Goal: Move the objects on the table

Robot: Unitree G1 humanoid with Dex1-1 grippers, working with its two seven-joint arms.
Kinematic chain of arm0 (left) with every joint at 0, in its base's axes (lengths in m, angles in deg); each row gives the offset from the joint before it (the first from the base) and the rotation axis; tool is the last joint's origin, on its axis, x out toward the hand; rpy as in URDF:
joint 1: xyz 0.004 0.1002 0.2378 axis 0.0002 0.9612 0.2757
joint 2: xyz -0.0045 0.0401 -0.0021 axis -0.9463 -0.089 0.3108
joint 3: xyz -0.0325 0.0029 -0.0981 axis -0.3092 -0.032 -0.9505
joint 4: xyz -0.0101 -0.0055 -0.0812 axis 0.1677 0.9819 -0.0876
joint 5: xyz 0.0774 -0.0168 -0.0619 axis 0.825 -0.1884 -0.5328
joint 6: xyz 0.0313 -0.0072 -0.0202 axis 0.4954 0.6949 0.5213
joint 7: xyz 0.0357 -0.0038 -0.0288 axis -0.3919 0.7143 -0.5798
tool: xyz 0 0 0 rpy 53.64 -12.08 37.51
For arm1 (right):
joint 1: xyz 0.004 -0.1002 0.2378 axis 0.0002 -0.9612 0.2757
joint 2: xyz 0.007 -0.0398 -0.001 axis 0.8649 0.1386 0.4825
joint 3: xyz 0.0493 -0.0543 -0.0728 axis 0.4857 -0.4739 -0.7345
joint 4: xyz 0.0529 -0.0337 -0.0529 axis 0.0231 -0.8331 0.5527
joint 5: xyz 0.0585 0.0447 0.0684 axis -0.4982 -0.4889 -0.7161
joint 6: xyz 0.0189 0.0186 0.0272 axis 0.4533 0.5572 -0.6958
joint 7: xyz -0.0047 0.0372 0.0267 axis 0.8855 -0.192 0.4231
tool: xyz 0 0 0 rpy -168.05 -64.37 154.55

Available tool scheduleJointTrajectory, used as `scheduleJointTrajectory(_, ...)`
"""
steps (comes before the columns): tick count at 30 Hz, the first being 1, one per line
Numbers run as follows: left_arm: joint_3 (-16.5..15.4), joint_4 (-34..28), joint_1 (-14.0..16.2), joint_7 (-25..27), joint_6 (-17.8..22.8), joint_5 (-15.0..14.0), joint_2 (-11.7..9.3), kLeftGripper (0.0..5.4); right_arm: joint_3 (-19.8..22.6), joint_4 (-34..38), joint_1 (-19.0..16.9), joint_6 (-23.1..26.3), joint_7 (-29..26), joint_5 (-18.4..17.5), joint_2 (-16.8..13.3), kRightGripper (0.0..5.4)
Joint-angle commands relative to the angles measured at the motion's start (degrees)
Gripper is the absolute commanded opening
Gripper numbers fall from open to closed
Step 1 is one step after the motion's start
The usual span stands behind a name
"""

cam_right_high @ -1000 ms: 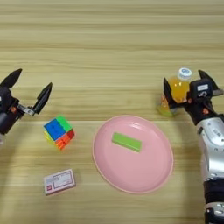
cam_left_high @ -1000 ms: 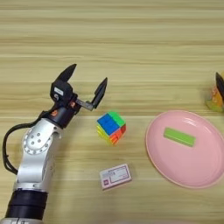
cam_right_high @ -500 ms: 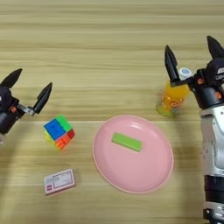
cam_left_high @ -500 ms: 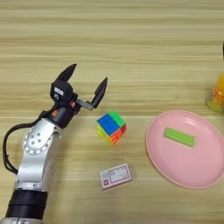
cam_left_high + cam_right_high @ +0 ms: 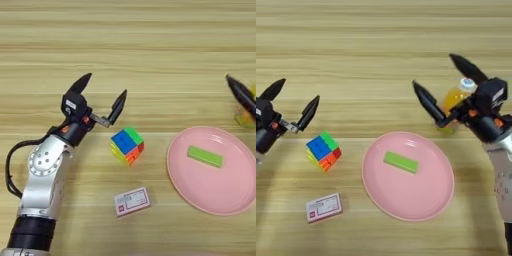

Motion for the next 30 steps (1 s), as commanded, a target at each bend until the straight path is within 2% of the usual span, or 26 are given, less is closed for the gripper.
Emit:
scheduleJointTrajectory(1,1.61,-1.6,0.47,1.59,1.05,0.73,-1.18,5.4,-1.81,-0.6,-2.11,2.68,-4.8,0.4,-2.65,5.36)
scheduleJointTrajectory(6,1.91,-1.88,0.66,1.53,1.23,0.62,-1.27,5.4,-4.12,-2.38,-3.02,4.58,-11.09,1.63,-5.8,5.36)
scheduleJointTrajectory(10,2.19,-1.65,0.43,1.31,1.18,0.81,-1.14,5.4,-5.91,-5.53,-2.38,8.66,-18.69,1.29,-10.21,5.36)
scheduleJointTrajectory(14,2.46,-1.42,0.17,1.02,1.08,1.13,-0.94,5.4,-9.72,-10.26,0.32,9.88,-25.56,5.92,-15.12,5.36)
scheduleJointTrajectory(23,2.93,-1.54,0.13,0.55,1.27,1.29,-0.79,5.4,-14.1,-13.83,3.67,11.46,-30.16,11.58,-17.88,5.36)
scheduleJointTrajectory(27,3.17,-1.53,0.14,0.37,1.17,1.4,-0.63,5.4,-15.81,-14.01,4.14,11.1,-29.94,14.55,-17.94,5.36)
scheduleJointTrajectory(30,3.27,-1.43,0.19,0.15,1.08,1.52,-0.56,5.4,-17.39,-13.56,4.51,10.83,-27.49,17.91,-16.96,5.36)
